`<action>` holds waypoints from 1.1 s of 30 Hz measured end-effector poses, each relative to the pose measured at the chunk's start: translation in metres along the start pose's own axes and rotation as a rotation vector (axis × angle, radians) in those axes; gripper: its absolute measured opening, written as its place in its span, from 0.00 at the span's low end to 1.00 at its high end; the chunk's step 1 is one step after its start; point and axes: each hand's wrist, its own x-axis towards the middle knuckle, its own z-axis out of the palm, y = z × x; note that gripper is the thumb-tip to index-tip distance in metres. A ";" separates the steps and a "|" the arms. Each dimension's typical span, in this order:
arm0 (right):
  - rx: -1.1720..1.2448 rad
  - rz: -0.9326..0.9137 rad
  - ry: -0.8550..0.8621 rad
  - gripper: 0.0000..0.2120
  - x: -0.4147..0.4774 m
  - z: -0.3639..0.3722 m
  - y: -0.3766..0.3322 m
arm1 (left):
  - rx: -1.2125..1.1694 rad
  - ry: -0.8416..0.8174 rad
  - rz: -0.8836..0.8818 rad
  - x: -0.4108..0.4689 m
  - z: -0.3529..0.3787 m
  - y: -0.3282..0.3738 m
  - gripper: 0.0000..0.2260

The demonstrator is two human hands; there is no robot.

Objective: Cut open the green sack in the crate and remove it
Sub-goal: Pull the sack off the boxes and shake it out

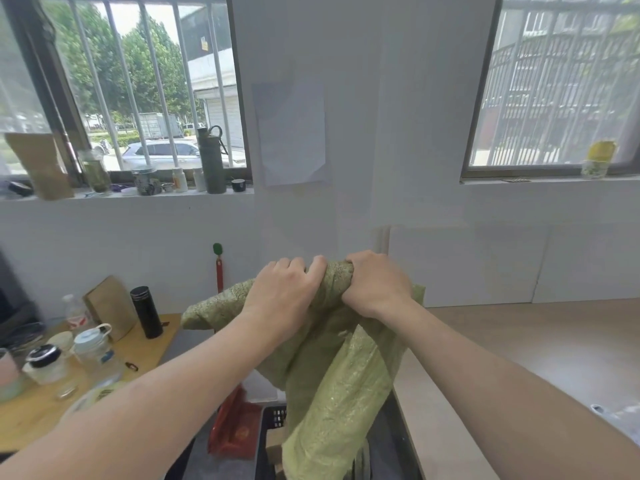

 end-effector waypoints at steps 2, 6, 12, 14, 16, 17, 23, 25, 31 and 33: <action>0.063 0.015 -0.082 0.04 0.001 0.001 -0.001 | -0.026 -0.021 -0.010 0.001 -0.002 -0.003 0.22; -0.003 -0.102 -0.005 0.11 0.001 0.009 0.003 | -0.137 -0.087 -0.023 0.005 -0.011 -0.008 0.14; -0.295 -0.248 0.307 0.44 -0.008 0.017 0.012 | -0.435 -0.201 -0.235 0.014 -0.018 -0.018 0.06; -0.374 -0.312 0.353 0.50 -0.011 0.019 0.013 | -0.562 -0.244 -0.279 0.017 -0.020 -0.020 0.04; -0.414 -0.343 0.365 0.52 -0.011 0.019 0.016 | -0.753 -0.316 -0.303 0.022 -0.022 -0.023 0.04; -0.434 -0.348 0.381 0.49 -0.009 0.019 0.018 | -0.852 -0.362 -0.296 0.024 -0.024 -0.024 0.04; -0.432 -0.397 0.614 0.12 -0.002 0.014 0.019 | -1.060 -0.566 -0.197 0.024 -0.037 -0.025 0.08; -0.408 -0.360 0.576 0.10 -0.001 0.012 0.017 | -0.954 -0.532 -0.138 0.022 -0.038 -0.023 0.09; -0.293 -0.103 0.182 0.11 0.000 0.000 0.004 | -0.117 -0.231 0.044 0.013 -0.036 -0.007 0.50; -0.246 -0.054 0.112 0.09 0.002 -0.003 0.001 | -0.058 -0.124 0.033 0.009 -0.033 0.002 0.50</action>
